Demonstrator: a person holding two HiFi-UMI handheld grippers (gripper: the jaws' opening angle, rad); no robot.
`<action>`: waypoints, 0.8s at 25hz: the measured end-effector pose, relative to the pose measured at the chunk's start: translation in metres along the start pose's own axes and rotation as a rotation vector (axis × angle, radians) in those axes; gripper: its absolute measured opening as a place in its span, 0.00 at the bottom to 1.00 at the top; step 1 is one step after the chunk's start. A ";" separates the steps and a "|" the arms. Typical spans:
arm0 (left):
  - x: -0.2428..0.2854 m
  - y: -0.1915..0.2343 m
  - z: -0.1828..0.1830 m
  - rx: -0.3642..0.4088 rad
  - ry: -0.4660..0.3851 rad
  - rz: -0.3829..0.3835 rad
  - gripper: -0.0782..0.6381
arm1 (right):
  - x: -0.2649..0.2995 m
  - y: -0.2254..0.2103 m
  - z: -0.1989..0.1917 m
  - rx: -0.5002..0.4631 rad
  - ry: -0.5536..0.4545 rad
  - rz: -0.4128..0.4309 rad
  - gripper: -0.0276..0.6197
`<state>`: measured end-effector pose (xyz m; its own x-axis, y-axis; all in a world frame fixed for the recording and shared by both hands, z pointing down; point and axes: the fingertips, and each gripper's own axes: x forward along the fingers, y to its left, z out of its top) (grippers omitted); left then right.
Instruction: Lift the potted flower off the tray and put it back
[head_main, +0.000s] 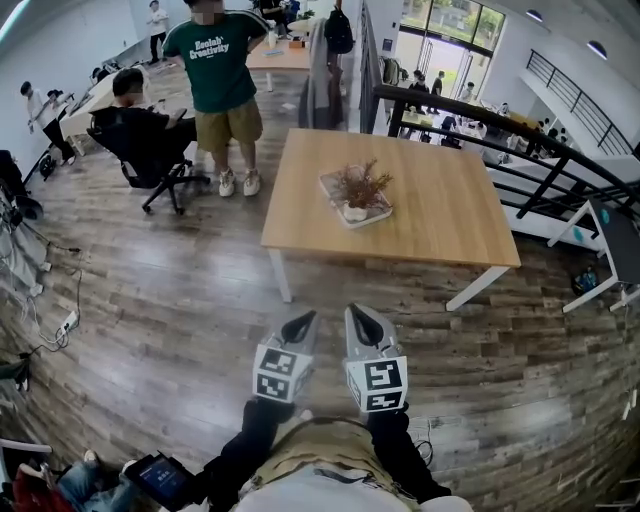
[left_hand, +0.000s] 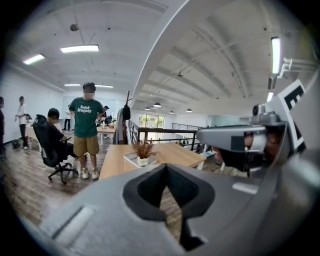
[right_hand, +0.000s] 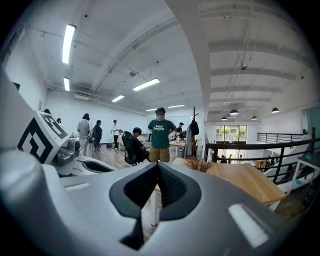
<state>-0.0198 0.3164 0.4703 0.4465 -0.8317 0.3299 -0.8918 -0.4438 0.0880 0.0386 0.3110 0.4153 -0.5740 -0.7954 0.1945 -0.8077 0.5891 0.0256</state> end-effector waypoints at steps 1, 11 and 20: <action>-0.004 0.007 0.000 -0.001 0.003 0.002 0.11 | 0.005 0.007 0.002 -0.001 0.002 0.003 0.05; -0.024 0.052 -0.021 -0.023 0.036 0.002 0.11 | 0.035 0.047 -0.008 0.012 0.038 -0.001 0.05; -0.010 0.068 -0.041 -0.052 0.078 -0.022 0.11 | 0.053 0.042 -0.029 0.043 0.081 -0.028 0.05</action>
<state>-0.0877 0.3086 0.5113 0.4606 -0.7926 0.3996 -0.8854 -0.4420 0.1438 -0.0219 0.2973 0.4555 -0.5396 -0.7965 0.2729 -0.8294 0.5586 -0.0097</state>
